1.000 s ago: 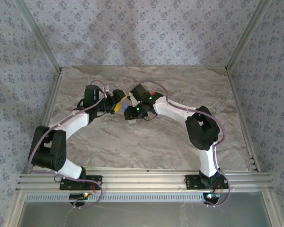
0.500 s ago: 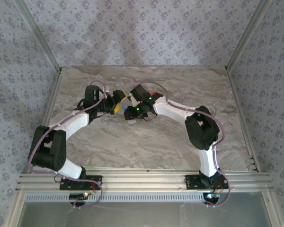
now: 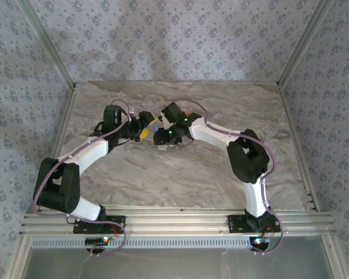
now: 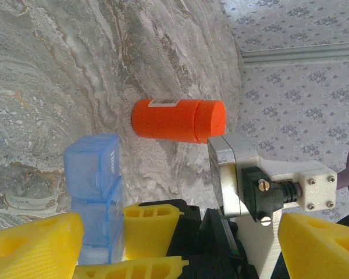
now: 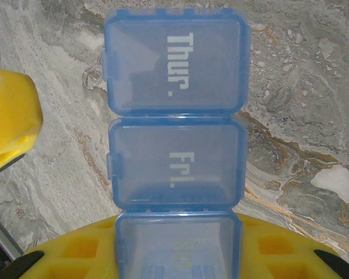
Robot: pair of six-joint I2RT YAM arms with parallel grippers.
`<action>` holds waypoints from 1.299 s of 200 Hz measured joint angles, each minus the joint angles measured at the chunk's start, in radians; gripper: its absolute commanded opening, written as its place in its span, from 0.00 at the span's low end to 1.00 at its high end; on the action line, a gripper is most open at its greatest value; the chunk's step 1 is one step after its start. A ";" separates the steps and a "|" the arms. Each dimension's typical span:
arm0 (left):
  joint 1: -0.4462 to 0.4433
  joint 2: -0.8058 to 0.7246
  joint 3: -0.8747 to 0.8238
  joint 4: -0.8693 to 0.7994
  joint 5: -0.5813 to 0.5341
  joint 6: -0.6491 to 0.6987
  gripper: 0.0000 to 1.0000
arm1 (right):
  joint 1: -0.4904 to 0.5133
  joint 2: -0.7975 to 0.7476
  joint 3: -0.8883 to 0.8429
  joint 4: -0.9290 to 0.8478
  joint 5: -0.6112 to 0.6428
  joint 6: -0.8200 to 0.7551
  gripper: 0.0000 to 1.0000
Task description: Sort the pills into containers
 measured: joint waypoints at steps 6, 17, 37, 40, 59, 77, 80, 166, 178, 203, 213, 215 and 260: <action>0.000 0.000 0.000 0.001 0.000 0.000 0.87 | 0.000 0.002 0.002 0.002 0.000 0.000 0.33; 0.000 0.000 0.000 0.000 0.000 0.000 0.87 | 0.000 0.003 0.004 0.006 0.000 0.000 0.32; 0.000 0.001 0.000 0.001 0.000 0.000 0.87 | 0.004 0.004 0.009 0.010 0.000 0.000 0.32; 0.000 0.001 0.000 0.001 0.000 0.000 0.87 | 0.004 0.004 0.009 0.011 0.000 0.000 0.33; 0.000 0.002 0.000 0.000 0.000 0.002 0.87 | 0.009 0.004 0.011 0.017 -0.001 0.000 0.33; 0.000 0.004 0.000 0.000 0.000 0.005 0.87 | 0.015 0.004 0.013 0.018 -0.002 0.000 0.33; 0.000 0.004 0.000 0.000 0.000 0.005 0.87 | 0.016 0.004 0.013 0.018 -0.003 0.000 0.33; 0.000 0.010 0.000 0.004 0.000 0.011 0.87 | 0.026 0.004 0.013 0.017 -0.007 0.000 0.33; 0.000 0.013 0.000 0.005 0.000 0.012 0.87 | 0.026 0.004 0.013 0.017 -0.007 0.000 0.32; 0.000 0.021 0.007 0.008 0.006 0.012 0.87 | 0.026 0.005 0.013 0.016 -0.006 0.006 0.32; 0.000 0.024 0.013 0.007 0.008 0.012 0.87 | 0.025 0.005 0.013 0.017 -0.005 0.008 0.32; 0.000 0.025 0.014 0.007 0.008 0.011 0.87 | 0.025 0.005 0.013 0.018 -0.003 0.008 0.32; 0.000 0.031 0.045 0.001 0.011 0.002 0.87 | 0.028 0.008 0.013 0.024 0.000 0.014 0.32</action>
